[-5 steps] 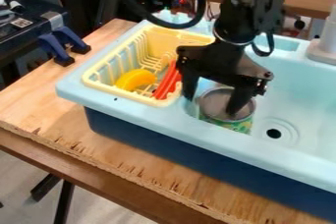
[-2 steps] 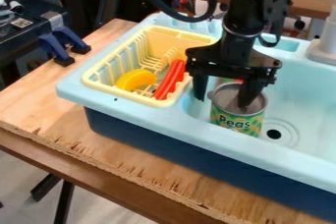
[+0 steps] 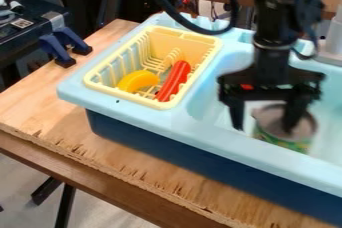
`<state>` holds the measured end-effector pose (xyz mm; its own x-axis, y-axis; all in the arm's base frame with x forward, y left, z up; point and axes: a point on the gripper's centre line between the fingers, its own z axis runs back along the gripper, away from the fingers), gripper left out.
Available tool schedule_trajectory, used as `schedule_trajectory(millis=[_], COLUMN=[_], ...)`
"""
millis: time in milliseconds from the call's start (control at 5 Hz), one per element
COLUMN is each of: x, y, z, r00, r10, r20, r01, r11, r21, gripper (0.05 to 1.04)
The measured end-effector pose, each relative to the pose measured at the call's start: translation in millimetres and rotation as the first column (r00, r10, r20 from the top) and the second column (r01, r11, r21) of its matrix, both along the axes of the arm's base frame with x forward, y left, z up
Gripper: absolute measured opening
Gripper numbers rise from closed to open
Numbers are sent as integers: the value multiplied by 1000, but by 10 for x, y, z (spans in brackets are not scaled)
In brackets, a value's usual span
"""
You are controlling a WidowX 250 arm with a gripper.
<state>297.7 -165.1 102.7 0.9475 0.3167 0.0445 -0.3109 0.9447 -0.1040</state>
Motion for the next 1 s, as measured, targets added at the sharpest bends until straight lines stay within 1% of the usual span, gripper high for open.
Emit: schedule_trajectory(millis=[200,400,600,800,1000], x=[-184,-214,-217,-221,-252], y=[-335,-447,-464,-466,-443], z=[-13,-39,-45,-18,67], r00=[991,983,982,977,973], r10=[-132,-185,-191,-208,-215], r20=[-1,5,6,33,87], r01=[132,185,190,210,221], r11=[990,979,978,975,973], r21=[-49,-83,-84,-67,-70], gripper=[1007,1004,1003,1003,1003])
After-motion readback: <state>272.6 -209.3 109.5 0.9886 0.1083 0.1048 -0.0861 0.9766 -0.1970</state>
